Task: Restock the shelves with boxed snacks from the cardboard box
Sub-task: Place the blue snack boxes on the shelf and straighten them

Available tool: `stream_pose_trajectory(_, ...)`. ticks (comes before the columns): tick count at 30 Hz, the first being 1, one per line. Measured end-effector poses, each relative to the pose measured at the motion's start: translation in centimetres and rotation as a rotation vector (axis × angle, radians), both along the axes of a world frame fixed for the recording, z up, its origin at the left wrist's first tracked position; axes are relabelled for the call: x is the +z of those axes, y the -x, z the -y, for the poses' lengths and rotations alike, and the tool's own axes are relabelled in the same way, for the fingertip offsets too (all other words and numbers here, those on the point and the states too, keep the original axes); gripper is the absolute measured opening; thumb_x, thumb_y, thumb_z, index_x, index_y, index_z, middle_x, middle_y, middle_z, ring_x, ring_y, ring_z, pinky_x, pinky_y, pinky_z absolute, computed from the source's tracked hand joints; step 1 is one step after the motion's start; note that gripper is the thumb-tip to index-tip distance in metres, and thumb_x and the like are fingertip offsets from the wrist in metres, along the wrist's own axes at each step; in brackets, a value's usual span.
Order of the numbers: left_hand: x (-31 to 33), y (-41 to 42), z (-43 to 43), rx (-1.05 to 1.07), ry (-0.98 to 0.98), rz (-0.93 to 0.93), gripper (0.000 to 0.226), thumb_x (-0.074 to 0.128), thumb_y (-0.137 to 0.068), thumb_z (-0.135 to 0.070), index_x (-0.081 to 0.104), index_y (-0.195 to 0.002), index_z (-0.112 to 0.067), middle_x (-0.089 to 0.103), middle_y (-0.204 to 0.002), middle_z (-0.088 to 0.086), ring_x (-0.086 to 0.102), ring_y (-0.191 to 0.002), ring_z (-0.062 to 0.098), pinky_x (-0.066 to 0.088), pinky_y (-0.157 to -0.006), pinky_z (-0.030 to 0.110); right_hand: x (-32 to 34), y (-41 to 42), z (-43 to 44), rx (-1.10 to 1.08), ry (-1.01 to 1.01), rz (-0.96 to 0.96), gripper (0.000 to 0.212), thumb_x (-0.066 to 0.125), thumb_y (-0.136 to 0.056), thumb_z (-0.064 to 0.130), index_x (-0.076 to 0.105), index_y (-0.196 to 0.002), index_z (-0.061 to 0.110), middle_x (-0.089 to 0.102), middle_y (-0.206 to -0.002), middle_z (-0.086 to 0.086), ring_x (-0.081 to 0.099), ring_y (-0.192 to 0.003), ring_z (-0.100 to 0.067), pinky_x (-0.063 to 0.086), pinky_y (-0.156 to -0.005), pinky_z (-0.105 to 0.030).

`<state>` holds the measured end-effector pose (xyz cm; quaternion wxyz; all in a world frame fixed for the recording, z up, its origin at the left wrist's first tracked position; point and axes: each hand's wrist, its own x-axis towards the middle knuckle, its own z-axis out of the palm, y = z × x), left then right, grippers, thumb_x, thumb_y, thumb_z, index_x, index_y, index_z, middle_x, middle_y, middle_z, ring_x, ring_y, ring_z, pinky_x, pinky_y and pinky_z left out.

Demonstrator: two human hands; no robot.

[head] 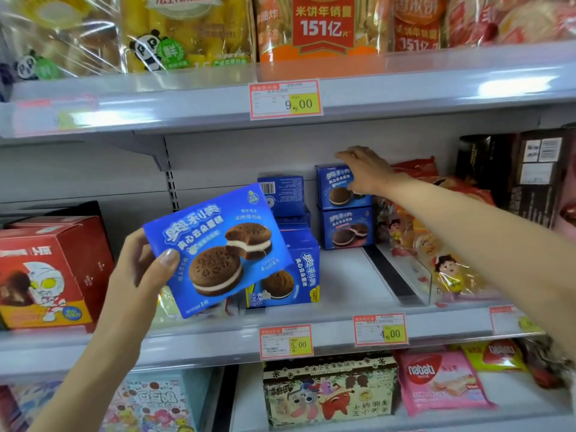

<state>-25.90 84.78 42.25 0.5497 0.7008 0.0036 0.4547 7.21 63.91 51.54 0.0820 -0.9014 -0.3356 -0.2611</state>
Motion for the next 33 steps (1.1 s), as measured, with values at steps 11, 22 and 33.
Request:
stream_pose_trajectory(11, 2.1, -2.4, -2.0, 0.442, -0.090, 0.013, 0.064, 0.075, -0.074, -0.039, 0.045, -0.129, -0.026, 0.055, -0.107, 0.004, 0.053, -0.084, 0.005, 0.046, -0.078, 0.012, 0.5, 7.0, -5.5, 0.254, -0.256, -0.251, 0.067, 0.056, -0.083, 0.060, 0.037, -0.139, 0.029, 0.037, -0.139, -0.009, 0.044, -0.125, -0.030, 0.039, -0.102, -0.039)
stream_pose_trajectory(22, 1.5, -0.4, -2.1, 0.446, -0.135, 0.010, 0.075, 0.066, -0.064, -0.055, 0.044, -0.130, -0.027, 0.056, -0.108, 0.000, 0.053, -0.092, 0.008, 0.041, -0.076, 0.017, -1.6, 6.0, -12.0, -0.004, -0.153, -0.117, 0.081, 0.048, -0.081, 0.068, 0.029, -0.140, 0.016, 0.030, -0.139, -0.023, 0.035, -0.125, -0.040, 0.035, -0.094, -0.038)
stream_pose_trajectory(33, 0.9, 0.6, -3.3, 0.446, -0.112, 0.006, 0.069, 0.070, -0.072, -0.044, 0.042, -0.132, -0.024, 0.056, -0.097, -0.009, 0.054, -0.086, 0.002, 0.041, -0.070, 0.016, -0.3, 4.7, -6.6, 0.649, -0.474, -0.785, 0.041, 0.051, -0.068, 0.011, 0.056, -0.108, 0.012, 0.058, -0.116, -0.011, 0.053, -0.109, -0.021, 0.041, -0.083, -0.029)
